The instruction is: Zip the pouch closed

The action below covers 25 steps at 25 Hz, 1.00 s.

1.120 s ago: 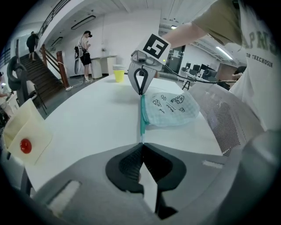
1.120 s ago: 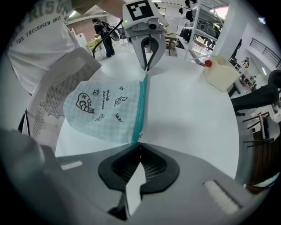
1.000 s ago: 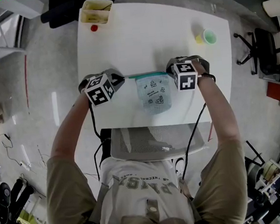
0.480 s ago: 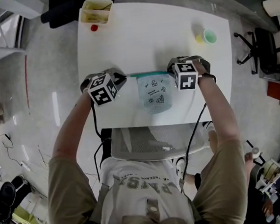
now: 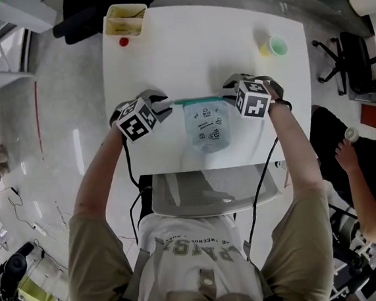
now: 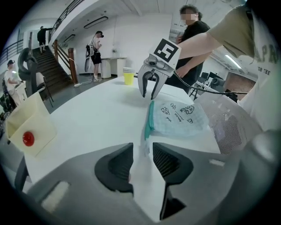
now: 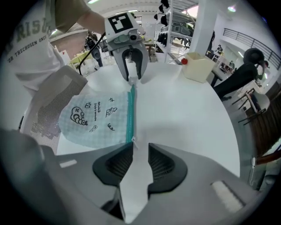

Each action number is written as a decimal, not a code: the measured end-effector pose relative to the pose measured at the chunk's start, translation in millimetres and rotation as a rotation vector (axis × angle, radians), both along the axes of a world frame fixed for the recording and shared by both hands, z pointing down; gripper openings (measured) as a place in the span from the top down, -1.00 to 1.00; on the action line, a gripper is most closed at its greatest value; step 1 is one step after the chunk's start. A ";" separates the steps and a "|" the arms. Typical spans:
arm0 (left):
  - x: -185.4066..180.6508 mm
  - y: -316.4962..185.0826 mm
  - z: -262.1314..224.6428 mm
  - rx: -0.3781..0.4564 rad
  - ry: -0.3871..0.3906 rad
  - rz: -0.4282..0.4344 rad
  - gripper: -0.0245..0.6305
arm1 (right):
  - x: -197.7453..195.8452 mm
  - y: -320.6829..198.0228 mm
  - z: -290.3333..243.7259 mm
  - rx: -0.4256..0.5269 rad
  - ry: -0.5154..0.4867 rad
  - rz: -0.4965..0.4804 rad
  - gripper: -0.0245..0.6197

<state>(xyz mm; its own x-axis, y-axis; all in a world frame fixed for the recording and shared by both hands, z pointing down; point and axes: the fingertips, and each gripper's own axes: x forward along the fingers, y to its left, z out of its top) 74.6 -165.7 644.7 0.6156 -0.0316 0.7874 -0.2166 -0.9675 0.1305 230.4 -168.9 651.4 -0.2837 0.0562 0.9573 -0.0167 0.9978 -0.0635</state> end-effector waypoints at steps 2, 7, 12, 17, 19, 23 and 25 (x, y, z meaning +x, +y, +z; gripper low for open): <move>-0.4 -3.0 -2.9 0.006 0.010 -0.015 0.48 | -1.6 -1.2 -5.6 0.006 -0.034 0.051 0.58; -1.7 -11.5 -16.6 0.020 0.049 -0.068 0.48 | -5.7 -10.0 -30.7 0.072 -0.153 0.210 0.57; -2.2 -14.2 -56.9 0.063 0.126 -0.126 0.48 | -8.6 -16.4 -74.3 0.197 -0.304 0.432 0.48; -11.9 -33.9 -108.1 0.137 0.220 -0.285 0.47 | -3.7 -22.1 -154.5 0.452 -0.528 0.713 0.33; -18.1 -35.6 -123.4 0.145 0.261 -0.385 0.47 | 10.6 -17.3 -190.5 0.606 -0.621 0.876 0.30; -22.5 -23.2 -154.3 0.202 0.336 -0.508 0.44 | 41.5 17.5 -238.9 0.817 -0.775 1.228 0.30; -24.3 -15.5 -170.2 0.234 0.372 -0.557 0.44 | 44.2 39.2 -255.0 0.887 -0.819 1.331 0.30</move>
